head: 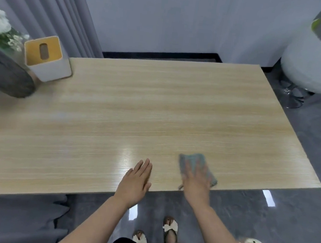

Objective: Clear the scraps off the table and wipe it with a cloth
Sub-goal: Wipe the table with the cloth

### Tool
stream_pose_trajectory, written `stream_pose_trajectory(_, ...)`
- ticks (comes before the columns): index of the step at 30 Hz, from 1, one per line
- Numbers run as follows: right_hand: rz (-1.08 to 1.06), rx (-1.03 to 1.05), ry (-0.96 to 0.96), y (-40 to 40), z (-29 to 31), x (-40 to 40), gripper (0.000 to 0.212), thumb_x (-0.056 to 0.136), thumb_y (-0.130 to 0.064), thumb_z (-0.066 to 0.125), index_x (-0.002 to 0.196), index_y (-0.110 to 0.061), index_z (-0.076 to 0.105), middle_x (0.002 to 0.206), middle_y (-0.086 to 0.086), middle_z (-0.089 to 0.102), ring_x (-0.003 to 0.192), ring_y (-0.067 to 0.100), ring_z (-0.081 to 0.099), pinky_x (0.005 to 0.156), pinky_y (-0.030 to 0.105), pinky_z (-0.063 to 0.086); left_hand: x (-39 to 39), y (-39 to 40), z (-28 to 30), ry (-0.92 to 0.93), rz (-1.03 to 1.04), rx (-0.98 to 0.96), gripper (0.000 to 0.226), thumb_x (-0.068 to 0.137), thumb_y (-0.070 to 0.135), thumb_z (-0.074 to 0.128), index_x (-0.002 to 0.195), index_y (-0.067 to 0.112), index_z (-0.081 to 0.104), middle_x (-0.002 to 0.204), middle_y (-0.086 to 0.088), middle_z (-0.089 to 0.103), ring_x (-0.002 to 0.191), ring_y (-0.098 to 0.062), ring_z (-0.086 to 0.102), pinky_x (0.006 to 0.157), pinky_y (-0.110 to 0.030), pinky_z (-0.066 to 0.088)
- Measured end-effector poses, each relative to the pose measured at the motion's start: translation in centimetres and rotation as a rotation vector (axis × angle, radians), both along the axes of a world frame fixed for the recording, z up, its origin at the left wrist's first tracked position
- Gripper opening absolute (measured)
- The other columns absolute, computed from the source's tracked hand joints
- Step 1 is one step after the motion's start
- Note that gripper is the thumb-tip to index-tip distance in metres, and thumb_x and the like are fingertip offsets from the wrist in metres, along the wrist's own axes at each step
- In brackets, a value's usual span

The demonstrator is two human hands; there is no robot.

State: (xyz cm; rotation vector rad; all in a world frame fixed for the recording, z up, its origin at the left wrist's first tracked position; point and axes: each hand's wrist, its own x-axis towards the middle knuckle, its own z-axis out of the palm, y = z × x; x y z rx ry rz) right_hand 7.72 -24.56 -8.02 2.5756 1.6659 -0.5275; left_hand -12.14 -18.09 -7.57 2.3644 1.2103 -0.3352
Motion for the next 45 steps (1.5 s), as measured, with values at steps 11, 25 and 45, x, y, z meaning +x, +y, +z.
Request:
stream_pose_trajectory(11,0.245,-0.038,0.045,0.3,-0.9,3.0,0.076,0.074,-0.072,-0.012,0.140,-0.034,-0.018,0.146,-0.006,-0.027,0.135,0.014,-0.027,0.109,0.033,-0.015,-1.0,-1.6,-1.0,-0.006,0.163,0.032,0.078,0.070,0.061,-0.014,0.140,0.028,-0.019,0.145,0.011,-0.030,0.134,-0.008,-0.028,0.109,-0.029,-0.011)
stream_pose_trajectory(25,0.423,-0.076,0.088,1.1,-0.5,1.5,0.078,0.076,-0.070,-0.017,0.145,-0.034,-0.012,0.151,-0.003,-0.017,0.141,0.016,-0.014,0.115,0.038,-0.002,-1.9,-0.8,-0.1,-0.006,0.079,-0.010,0.059,0.102,0.032,0.028,0.150,0.024,-0.005,0.145,0.010,-0.028,0.145,-0.015,-0.014,0.117,-0.033,0.003)
stream_pose_trajectory(45,0.204,-0.062,0.075,4.0,-0.3,2.9,0.060,0.096,-0.057,0.016,0.145,-0.038,-0.013,0.151,-0.005,-0.023,0.138,0.015,-0.024,0.116,0.039,-0.007,-2.9,2.6,1.1,-0.183,0.131,0.068,0.048,0.081,0.023,0.057,0.127,0.014,0.058,0.134,-0.008,0.054,0.121,-0.028,0.053,0.096,-0.038,0.044)
